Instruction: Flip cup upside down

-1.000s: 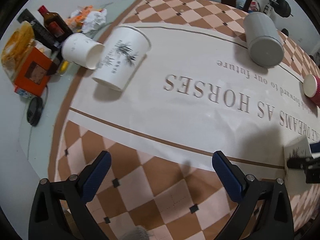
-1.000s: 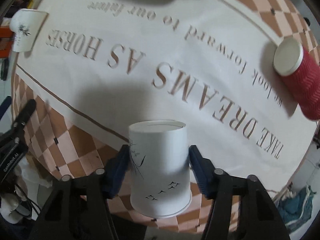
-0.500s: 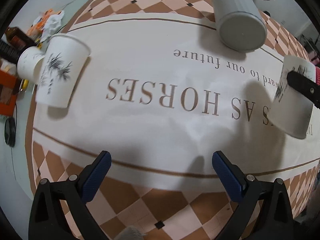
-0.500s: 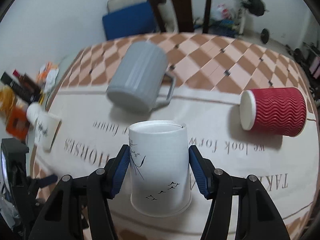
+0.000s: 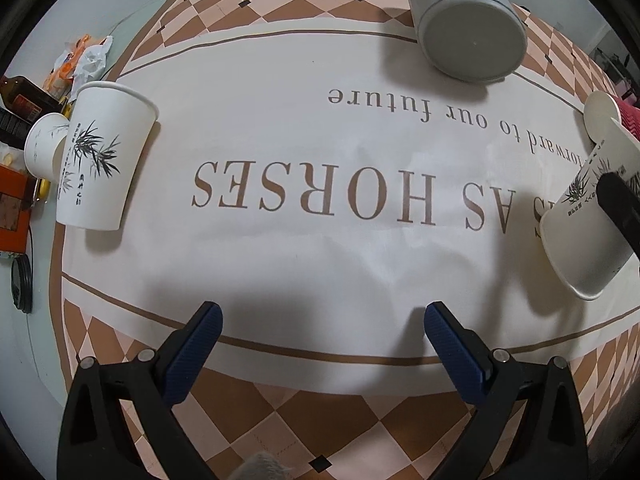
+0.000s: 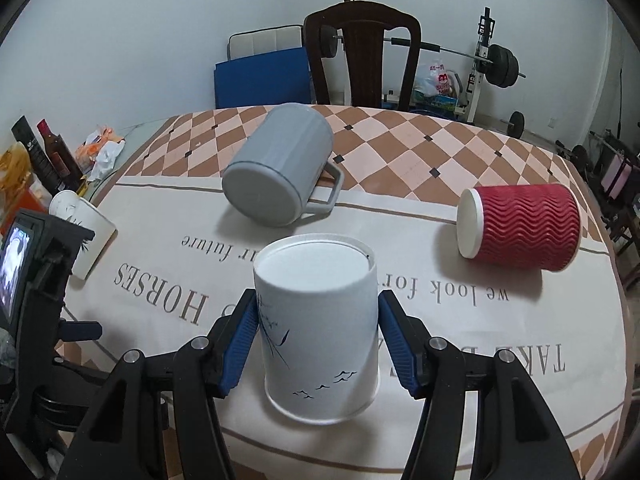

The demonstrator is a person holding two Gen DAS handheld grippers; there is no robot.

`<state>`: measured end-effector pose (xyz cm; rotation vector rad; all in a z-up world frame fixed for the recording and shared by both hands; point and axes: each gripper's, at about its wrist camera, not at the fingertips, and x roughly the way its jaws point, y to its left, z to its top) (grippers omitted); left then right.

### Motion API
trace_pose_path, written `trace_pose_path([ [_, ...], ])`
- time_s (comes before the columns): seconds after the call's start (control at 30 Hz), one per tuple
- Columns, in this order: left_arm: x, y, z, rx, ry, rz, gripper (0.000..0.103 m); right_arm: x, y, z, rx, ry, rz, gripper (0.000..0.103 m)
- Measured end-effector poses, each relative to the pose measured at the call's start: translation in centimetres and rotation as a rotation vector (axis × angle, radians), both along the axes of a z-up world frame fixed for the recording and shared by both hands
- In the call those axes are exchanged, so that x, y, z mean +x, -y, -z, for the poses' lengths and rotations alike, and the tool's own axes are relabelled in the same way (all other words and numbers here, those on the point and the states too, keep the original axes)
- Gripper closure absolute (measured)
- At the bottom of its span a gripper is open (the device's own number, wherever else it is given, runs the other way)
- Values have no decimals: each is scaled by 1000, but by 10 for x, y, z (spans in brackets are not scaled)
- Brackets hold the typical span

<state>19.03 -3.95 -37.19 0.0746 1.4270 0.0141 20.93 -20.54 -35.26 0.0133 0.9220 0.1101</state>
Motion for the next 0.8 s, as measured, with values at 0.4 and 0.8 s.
trace_pose_path([
  [0.4,-25,4,-9,12,26,42,0,-25,9,7,-6,-59,62,19],
  [0.8,-76,13,-70,31,118,70,0,-82,21,-33,-97,-90,205,0],
])
